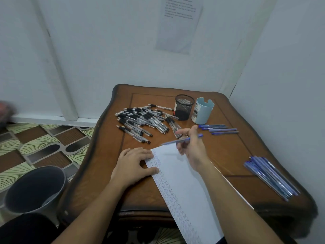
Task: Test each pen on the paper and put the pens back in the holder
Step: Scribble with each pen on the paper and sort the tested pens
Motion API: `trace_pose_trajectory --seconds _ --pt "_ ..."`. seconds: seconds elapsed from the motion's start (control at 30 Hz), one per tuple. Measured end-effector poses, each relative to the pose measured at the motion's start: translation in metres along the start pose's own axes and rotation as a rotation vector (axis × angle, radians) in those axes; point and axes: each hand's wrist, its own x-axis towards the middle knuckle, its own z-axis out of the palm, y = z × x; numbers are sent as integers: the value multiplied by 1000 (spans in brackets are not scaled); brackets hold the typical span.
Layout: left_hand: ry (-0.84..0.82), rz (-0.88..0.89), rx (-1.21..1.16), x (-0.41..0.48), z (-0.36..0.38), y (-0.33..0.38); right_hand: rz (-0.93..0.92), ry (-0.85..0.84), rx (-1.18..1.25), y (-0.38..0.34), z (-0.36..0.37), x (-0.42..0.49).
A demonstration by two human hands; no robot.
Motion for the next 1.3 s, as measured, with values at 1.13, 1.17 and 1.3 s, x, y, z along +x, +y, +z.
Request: trace_pose_trajectory --seconds 1.13,1.17,1.3 --pt "14 -9 23 1 1 0 -83 -85 -319 55 22 -1" --pt "13 -10 25 1 1 0 -79 -85 -318 56 22 -1" --pt "2 -13 25 0 0 2 -61 -73 -283 56 21 1"
